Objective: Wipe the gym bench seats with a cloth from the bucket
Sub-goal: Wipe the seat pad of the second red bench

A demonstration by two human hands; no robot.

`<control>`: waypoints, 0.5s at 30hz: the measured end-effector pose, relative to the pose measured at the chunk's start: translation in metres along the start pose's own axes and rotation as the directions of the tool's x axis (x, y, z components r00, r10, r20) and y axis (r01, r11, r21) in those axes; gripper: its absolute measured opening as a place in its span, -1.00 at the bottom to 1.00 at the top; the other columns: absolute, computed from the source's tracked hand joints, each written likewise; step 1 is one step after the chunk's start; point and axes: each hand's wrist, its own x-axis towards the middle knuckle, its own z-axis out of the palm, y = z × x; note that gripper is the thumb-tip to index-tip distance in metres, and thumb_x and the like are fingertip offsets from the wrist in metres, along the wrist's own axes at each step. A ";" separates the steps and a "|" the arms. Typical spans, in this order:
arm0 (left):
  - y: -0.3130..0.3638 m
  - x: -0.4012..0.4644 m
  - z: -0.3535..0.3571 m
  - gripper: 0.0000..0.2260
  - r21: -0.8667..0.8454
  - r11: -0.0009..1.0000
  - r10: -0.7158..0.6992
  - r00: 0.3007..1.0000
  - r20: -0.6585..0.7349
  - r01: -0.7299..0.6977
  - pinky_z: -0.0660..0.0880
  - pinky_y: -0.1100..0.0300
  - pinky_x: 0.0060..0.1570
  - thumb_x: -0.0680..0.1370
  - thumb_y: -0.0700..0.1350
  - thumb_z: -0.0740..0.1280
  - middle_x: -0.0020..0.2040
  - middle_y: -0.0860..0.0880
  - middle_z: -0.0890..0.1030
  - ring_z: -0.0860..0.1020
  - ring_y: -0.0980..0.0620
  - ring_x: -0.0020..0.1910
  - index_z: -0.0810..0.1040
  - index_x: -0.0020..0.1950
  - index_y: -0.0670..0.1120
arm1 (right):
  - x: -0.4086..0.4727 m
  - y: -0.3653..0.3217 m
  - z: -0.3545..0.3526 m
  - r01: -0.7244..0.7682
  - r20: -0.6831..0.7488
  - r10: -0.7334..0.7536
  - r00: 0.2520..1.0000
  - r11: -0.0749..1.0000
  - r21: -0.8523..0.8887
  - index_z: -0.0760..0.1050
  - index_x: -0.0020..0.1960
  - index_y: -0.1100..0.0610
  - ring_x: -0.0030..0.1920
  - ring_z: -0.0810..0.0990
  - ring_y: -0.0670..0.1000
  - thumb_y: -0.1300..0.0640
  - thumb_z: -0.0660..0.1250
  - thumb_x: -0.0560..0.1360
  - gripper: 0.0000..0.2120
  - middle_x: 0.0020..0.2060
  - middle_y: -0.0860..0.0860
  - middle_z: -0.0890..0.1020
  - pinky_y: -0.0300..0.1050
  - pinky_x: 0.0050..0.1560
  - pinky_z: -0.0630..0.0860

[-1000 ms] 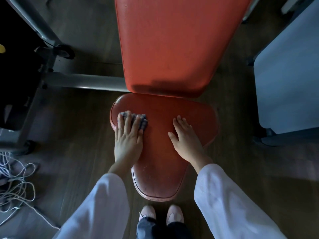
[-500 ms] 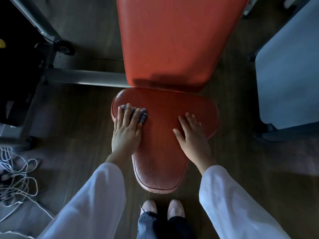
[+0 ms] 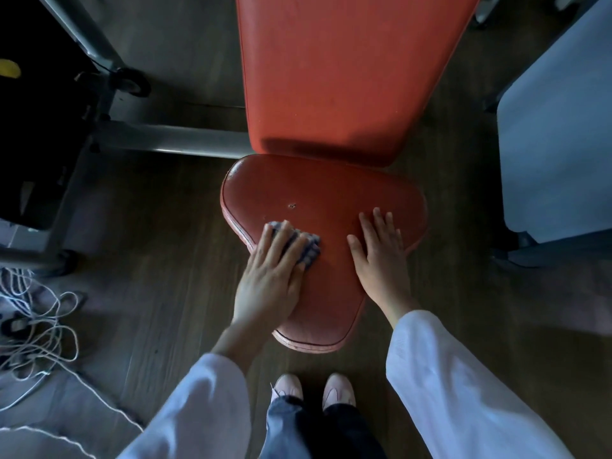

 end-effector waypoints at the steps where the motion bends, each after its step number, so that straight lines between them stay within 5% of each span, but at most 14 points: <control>1: -0.004 0.009 -0.004 -0.48 -0.021 0.999 -0.049 0.998 0.027 0.050 0.00 0.05 0.41 0.54 0.11 -0.08 0.51 -0.04 0.20 -0.07 0.04 0.47 0.27 0.46 0.02 | 0.000 0.001 -0.002 0.012 0.013 -0.012 1.000 1.000 0.000 0.27 0.41 0.16 0.48 0.08 0.16 -0.03 0.12 0.58 -0.54 0.44 0.18 0.22 0.06 0.44 -0.01; 4: -0.010 0.028 -0.006 -0.56 -0.042 0.981 -0.184 0.978 0.097 0.189 -0.12 0.12 0.46 0.61 0.07 -0.04 0.55 0.05 -0.01 -0.21 0.04 0.51 0.11 0.51 0.08 | -0.002 0.005 -0.005 0.049 0.050 -0.048 0.998 0.999 -0.002 0.19 0.45 0.13 0.49 0.00 0.12 -0.02 0.12 0.59 -0.52 0.48 0.15 0.14 -0.01 0.44 -0.10; 7: 0.004 0.022 -0.003 -0.55 -0.055 0.973 -0.223 0.974 0.050 0.226 -0.14 0.08 0.47 0.61 0.02 -0.04 0.55 0.03 0.01 -0.18 -0.01 0.52 0.13 0.51 0.05 | -0.004 0.005 -0.007 0.049 0.067 -0.048 0.997 0.999 -0.011 0.15 0.46 0.12 0.50 -0.04 0.10 -0.02 0.09 0.59 -0.51 0.49 0.13 0.10 -0.03 0.44 -0.14; 12: 0.016 -0.016 0.003 -0.57 0.025 0.997 0.068 0.997 0.024 -0.068 0.06 -0.07 0.37 0.56 -0.01 0.02 0.43 -0.10 0.35 0.10 -0.09 0.45 0.39 0.39 -0.04 | -0.002 0.004 -0.012 0.048 0.125 -0.045 0.991 0.999 -0.024 0.09 0.48 0.12 0.50 -0.08 0.08 -0.03 0.07 0.60 -0.49 0.50 0.11 0.05 -0.04 0.44 -0.16; 15: 0.000 -0.007 0.000 -0.56 0.011 0.998 0.066 0.997 0.027 -0.066 0.02 -0.02 0.39 0.57 0.01 0.01 0.46 -0.09 0.30 0.02 -0.05 0.46 0.35 0.42 -0.04 | -0.002 0.008 -0.014 0.085 0.128 -0.084 0.988 0.996 -0.006 0.12 0.47 0.12 0.50 -0.06 0.08 -0.04 0.09 0.59 -0.49 0.49 0.12 0.07 -0.05 0.45 -0.13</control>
